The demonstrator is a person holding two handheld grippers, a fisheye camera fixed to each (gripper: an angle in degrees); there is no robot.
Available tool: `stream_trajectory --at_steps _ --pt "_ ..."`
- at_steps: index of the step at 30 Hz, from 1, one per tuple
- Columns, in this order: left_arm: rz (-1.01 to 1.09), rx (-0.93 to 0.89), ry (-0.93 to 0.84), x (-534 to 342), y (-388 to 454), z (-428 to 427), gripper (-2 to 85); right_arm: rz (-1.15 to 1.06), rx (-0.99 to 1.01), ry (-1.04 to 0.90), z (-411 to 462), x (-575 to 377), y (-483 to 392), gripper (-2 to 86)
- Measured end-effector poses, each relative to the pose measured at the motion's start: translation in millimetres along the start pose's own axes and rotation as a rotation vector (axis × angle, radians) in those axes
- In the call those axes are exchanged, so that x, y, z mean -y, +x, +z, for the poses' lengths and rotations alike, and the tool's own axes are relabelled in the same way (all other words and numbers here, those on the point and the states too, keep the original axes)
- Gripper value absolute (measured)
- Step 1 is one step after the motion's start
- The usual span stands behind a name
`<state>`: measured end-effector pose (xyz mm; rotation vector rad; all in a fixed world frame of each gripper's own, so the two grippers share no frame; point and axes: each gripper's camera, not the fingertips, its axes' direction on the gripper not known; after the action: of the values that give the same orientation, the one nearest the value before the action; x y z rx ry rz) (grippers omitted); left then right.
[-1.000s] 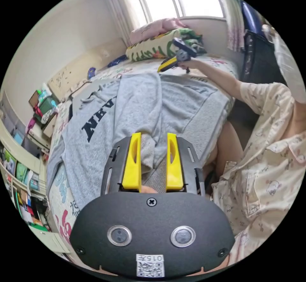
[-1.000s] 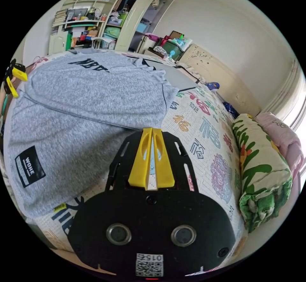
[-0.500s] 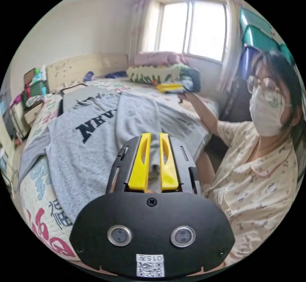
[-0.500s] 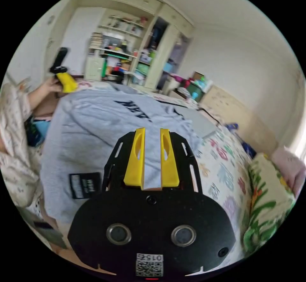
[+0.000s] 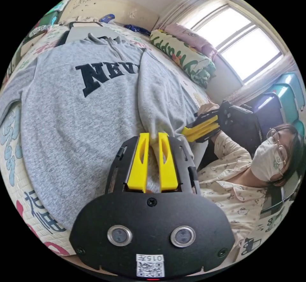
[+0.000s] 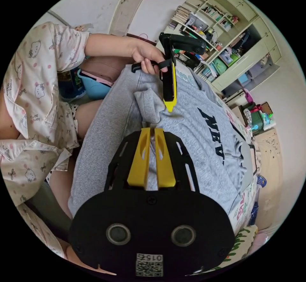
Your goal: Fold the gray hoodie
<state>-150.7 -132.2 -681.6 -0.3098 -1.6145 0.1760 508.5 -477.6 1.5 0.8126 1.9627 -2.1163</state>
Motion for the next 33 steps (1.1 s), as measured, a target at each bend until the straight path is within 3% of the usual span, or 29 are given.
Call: stream_trajectory --at_steps 6,11,21,24,27,29,33 --pt "0.147 0.252 0.013 19 65 -57 0.7 0.052 0.179 0.058 -22 -42 -10 -0.9" --pt "0.232 0.438 -0.116 50 92 -61 0.8 0.048 0.203 0.021 -13 -58 -23 -1.0" --pt "0.22 0.385 -0.054 80 86 -167 2.5 0.041 0.154 0.016 -9 -87 -50 -1.0" --pt "0.179 0.279 -0.007 92 72 -218 3.6 0.017 0.103 0.015 -8 -95 -65 -1.0" --pt "0.071 0.175 0.181 88 38 -305 4.8 0.015 0.1 0.015 -6 -102 -71 -1.0" --pt "-0.091 0.163 0.446 65 -11 -400 6.0 0.018 0.106 0.016 -4 -108 -73 -1.0" --pt "-0.433 0.195 0.761 13 -122 -521 10.1 0.015 0.101 0.016 -1 -115 -79 -0.9"
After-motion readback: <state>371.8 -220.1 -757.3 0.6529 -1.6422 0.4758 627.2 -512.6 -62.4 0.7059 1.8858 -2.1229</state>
